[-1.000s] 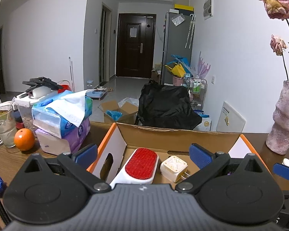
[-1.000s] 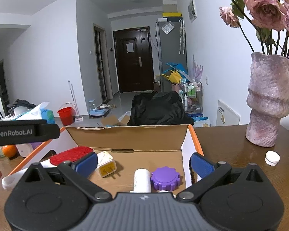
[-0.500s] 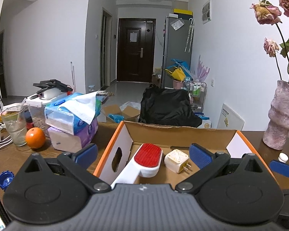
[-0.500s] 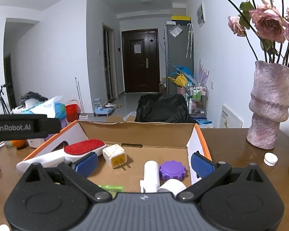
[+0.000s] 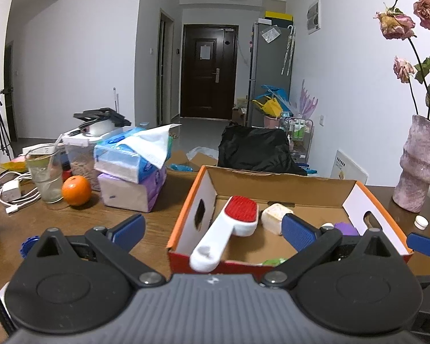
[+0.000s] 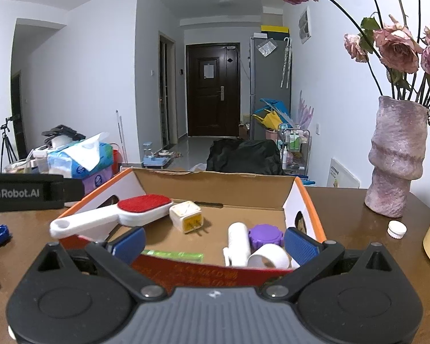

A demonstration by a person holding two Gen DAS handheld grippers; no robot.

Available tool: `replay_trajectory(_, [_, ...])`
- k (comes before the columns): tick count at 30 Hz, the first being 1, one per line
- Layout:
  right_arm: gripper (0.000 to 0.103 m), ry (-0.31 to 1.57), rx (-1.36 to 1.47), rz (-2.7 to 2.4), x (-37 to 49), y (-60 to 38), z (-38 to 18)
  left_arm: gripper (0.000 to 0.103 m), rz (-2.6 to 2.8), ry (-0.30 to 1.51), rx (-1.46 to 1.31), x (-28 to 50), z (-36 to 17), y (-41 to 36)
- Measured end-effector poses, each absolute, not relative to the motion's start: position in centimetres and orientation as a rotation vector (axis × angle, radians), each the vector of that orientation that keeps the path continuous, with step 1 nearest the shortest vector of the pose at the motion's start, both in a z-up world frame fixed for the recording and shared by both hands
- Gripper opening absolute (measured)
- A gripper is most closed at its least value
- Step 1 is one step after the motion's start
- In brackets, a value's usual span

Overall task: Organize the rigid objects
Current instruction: 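Withdraw both open tools from the box, then move the left tool to the white wipes pack while the right tool grasps the white bottle cap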

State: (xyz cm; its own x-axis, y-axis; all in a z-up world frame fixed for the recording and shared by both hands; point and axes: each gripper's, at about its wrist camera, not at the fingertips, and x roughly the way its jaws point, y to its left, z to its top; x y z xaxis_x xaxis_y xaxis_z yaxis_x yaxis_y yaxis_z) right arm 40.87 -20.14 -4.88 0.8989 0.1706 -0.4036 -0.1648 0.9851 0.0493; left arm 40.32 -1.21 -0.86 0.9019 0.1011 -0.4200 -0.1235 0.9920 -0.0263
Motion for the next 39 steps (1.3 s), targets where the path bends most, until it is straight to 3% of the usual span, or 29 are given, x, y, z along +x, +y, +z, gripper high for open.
replay_trajectory(39, [0.103, 0.516, -0.068, 0.312, 30.2, -10.9, -6.9, 0.103, 0.189, 0.490, -0.046, 27.2, -3.6, 7.9])
